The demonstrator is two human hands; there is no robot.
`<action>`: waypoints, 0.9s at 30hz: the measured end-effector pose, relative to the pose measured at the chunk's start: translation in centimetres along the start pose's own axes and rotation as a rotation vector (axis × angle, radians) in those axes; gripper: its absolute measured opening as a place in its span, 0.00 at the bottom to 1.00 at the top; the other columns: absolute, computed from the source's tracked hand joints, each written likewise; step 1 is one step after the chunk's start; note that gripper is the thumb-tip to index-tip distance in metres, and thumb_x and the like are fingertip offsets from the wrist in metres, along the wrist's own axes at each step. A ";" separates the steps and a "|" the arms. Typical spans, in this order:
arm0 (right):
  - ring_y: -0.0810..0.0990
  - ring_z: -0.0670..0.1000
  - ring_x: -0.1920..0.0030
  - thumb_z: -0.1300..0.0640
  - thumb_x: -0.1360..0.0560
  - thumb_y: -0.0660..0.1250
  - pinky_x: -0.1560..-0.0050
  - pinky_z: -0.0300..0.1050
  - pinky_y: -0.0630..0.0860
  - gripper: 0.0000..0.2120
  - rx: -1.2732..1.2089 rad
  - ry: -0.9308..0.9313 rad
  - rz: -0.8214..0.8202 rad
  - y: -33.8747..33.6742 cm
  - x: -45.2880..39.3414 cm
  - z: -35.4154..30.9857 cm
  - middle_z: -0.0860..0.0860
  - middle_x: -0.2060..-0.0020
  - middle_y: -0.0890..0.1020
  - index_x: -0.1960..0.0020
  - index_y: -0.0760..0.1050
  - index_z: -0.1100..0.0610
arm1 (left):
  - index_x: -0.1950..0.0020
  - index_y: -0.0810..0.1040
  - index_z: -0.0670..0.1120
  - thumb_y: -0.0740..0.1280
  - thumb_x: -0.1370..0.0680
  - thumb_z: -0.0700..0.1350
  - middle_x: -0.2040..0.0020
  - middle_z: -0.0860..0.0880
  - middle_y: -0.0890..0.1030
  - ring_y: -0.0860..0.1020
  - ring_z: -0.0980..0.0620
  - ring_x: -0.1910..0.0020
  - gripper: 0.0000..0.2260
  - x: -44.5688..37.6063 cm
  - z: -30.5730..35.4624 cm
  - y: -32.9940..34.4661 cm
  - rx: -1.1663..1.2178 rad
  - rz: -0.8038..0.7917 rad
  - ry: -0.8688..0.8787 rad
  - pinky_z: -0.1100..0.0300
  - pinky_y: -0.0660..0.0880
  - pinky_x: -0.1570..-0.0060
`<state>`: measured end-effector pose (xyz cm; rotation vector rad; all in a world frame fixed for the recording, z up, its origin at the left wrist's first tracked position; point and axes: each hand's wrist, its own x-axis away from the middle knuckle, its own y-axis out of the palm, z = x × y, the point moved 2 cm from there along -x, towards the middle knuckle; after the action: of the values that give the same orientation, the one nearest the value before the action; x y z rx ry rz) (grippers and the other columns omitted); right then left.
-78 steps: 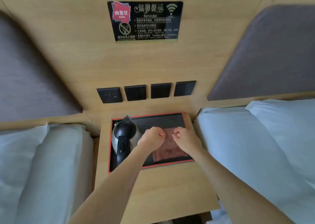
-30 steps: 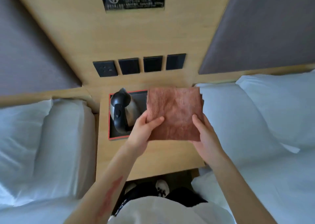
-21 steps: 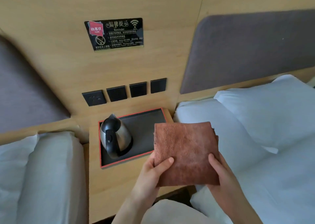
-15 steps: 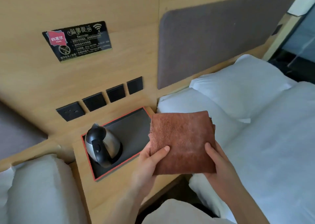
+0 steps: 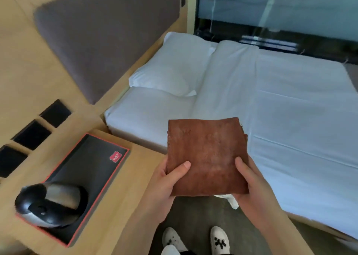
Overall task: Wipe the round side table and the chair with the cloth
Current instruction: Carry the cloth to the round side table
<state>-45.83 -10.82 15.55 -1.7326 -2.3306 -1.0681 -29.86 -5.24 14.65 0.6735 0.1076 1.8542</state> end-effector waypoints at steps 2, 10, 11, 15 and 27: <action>0.83 0.41 0.52 0.51 0.33 0.62 0.63 0.37 0.80 0.14 -0.026 -0.036 0.039 -2.7 1.3 -1.0 0.40 0.52 0.85 0.48 0.77 0.43 | 0.46 0.77 0.53 0.69 0.36 0.47 0.50 0.53 0.85 0.83 0.53 0.50 0.18 0.1 -0.8 2.8 -0.057 -0.039 -0.018 0.61 0.80 0.56; 0.82 0.43 0.47 0.48 0.35 0.67 0.57 0.38 0.81 0.17 -0.127 -0.177 0.193 -17.6 7.8 -6.3 0.42 0.46 0.83 0.46 0.78 0.43 | 0.48 0.74 0.56 0.69 0.37 0.49 0.46 0.54 0.80 0.78 0.52 0.46 0.18 0.4 -7.9 18.2 -0.188 -0.209 -0.084 0.56 0.78 0.48; 0.82 0.43 0.46 0.45 0.38 0.71 0.57 0.38 0.81 0.19 -0.132 -0.190 0.198 -19.3 8.5 -7.1 0.42 0.46 0.83 0.47 0.78 0.42 | 0.49 0.75 0.56 0.69 0.37 0.48 0.47 0.54 0.80 0.78 0.52 0.47 0.17 0.5 -9.1 19.9 -0.187 -0.219 -0.088 0.57 0.78 0.50; 0.81 0.44 0.44 0.43 0.40 0.73 0.54 0.40 0.81 0.24 -0.111 -0.261 0.273 -30.6 13.1 -11.7 0.42 0.43 0.82 0.44 0.77 0.41 | 0.47 0.74 0.56 0.68 0.36 0.47 0.46 0.54 0.80 0.78 0.52 0.47 0.18 1.9 -15.8 31.6 -0.171 -0.302 -0.144 0.60 0.80 0.56; 0.83 0.36 0.57 0.61 0.25 0.58 0.66 0.31 0.78 0.15 -0.335 -0.536 0.584 -54.8 24.8 -22.3 0.39 0.57 0.86 0.51 0.78 0.46 | 0.50 0.76 0.56 0.70 0.37 0.47 0.56 0.58 0.85 0.81 0.56 0.51 0.16 4.1 -29.4 59.9 -0.307 -0.679 -0.348 0.56 0.78 0.50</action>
<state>-109.99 -9.94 15.94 -2.8763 -1.6793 -1.0008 -95.54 -17.86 14.83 0.6317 -0.1591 1.0569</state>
